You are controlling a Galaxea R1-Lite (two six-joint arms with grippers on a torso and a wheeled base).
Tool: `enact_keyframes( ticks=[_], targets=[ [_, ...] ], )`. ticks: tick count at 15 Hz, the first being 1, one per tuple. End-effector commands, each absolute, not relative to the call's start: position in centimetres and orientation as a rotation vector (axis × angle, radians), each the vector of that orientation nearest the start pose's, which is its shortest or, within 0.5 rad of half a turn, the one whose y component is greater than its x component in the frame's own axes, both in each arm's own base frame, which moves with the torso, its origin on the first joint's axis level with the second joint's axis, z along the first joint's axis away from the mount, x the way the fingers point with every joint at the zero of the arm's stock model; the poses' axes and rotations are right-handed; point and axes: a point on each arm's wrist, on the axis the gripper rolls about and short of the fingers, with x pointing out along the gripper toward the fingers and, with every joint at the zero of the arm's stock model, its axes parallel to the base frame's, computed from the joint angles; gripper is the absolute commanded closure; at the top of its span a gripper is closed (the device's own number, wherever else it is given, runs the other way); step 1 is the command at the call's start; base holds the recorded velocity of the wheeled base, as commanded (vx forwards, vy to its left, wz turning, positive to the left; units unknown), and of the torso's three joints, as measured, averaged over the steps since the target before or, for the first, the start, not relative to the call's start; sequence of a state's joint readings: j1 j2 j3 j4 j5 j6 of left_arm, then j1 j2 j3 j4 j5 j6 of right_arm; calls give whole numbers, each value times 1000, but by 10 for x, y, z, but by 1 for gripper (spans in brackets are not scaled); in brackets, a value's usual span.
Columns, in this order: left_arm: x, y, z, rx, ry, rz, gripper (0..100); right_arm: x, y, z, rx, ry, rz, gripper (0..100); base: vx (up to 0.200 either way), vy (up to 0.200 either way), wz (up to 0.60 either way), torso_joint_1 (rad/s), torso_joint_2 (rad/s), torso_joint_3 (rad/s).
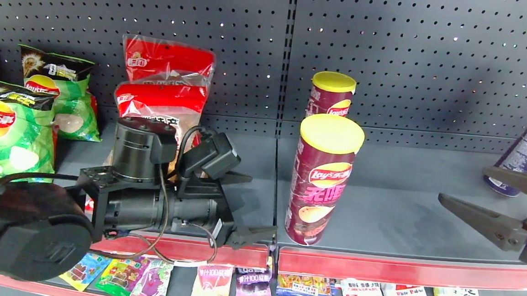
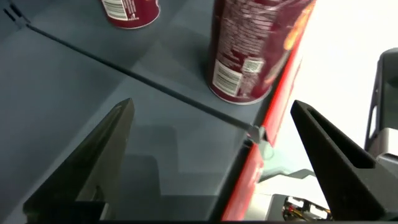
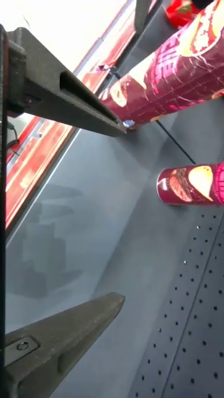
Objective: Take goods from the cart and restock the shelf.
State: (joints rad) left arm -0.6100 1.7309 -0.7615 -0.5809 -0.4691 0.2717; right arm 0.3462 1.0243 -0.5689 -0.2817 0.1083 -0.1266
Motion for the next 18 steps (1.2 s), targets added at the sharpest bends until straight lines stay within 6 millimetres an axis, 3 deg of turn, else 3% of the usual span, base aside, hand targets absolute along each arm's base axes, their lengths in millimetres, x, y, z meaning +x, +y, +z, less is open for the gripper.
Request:
enact_keyframes(
  ticks=[1,18],
  targets=[
    [248,-190,152,272,271,-1128,0,126,48,230,-145,142,460,0,0,0,0,0,0,0],
    [263,-207,148,275,264,-1127,0,130,49,233,-145,140,460,0,0,0,0,0,0,0]
  ],
)
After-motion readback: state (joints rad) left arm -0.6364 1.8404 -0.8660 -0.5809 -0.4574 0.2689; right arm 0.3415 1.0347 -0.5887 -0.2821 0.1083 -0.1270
